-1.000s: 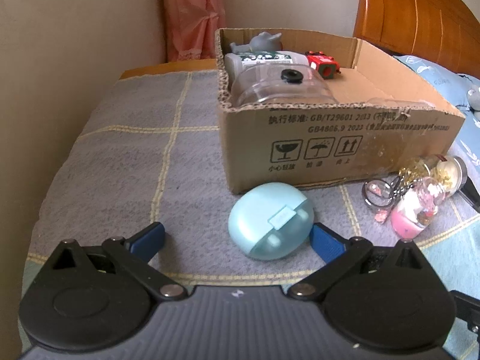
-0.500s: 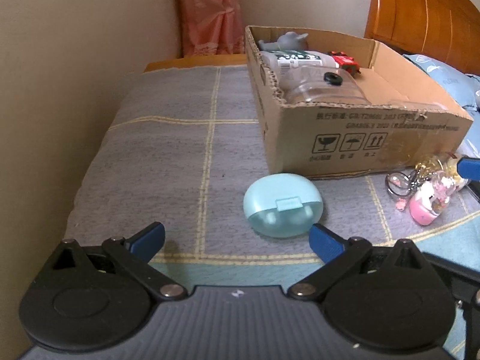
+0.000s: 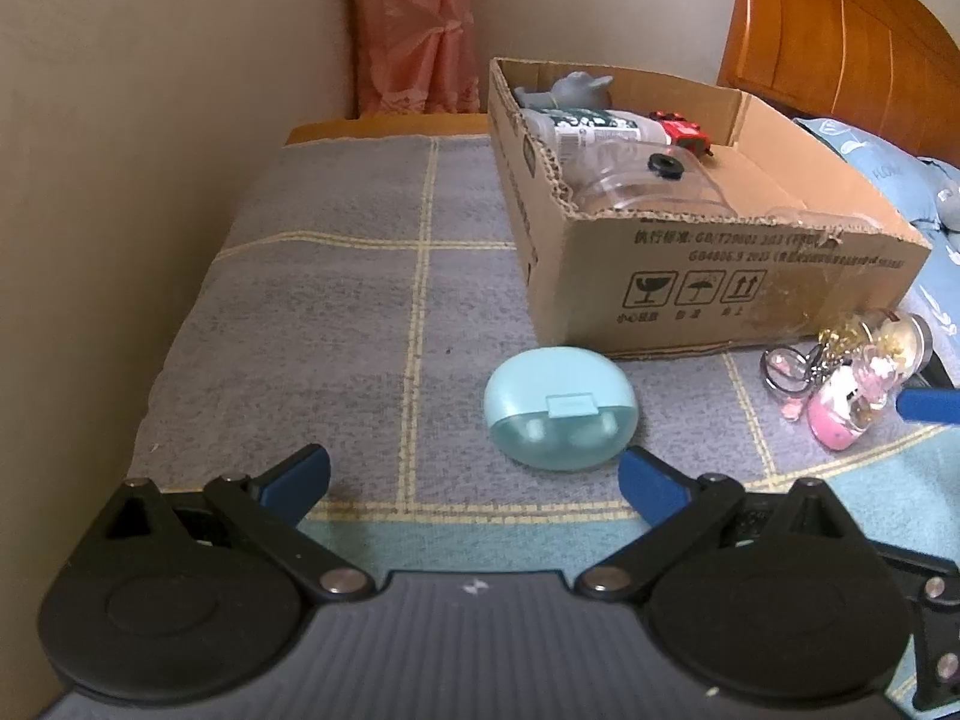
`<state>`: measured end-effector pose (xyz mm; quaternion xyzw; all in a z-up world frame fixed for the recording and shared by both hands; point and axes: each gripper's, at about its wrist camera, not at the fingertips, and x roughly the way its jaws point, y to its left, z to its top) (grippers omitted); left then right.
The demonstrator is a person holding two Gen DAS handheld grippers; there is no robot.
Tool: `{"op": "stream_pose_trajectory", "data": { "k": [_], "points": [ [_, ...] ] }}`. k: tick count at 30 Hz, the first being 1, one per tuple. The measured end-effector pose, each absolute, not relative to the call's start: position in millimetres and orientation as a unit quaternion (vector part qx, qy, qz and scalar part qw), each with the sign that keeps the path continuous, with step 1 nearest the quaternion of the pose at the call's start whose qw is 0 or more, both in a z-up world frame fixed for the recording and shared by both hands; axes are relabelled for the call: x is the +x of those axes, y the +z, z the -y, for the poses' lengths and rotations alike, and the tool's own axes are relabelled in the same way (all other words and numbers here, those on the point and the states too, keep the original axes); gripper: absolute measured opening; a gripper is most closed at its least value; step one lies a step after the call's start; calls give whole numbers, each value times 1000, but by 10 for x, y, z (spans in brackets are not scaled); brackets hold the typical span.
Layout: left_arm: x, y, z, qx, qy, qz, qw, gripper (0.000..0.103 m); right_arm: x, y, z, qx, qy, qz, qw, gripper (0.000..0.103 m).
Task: Organize rigid objects
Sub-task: 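Lower the left gripper over the light-blue round case while the right gripper approaches the pink keychain bottle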
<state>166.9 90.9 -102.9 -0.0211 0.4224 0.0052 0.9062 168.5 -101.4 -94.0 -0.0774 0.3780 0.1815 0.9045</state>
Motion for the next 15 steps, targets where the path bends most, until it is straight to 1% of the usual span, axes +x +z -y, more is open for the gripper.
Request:
{"op": "stream_pose_trajectory", "data": {
  "k": [2, 5, 10, 15],
  "points": [
    [1660, -1024, -906, -22, 3, -421, 907, 102, 1655, -960, 1074, -66, 173, -381, 906, 103],
    [1648, -1010, -899, -19, 3, -420, 907, 102, 1623, -885, 1114, -59, 171, -363, 914, 103],
    [1623, -930, -911, -23, 5, -415, 909, 102, 1742, -820, 1001, -90, 185, -338, 918, 103],
    [1565, -803, -965, -21, 12, -400, 916, 102, 1822, -843, 917, -86, 205, -343, 913, 103]
  ]
}}
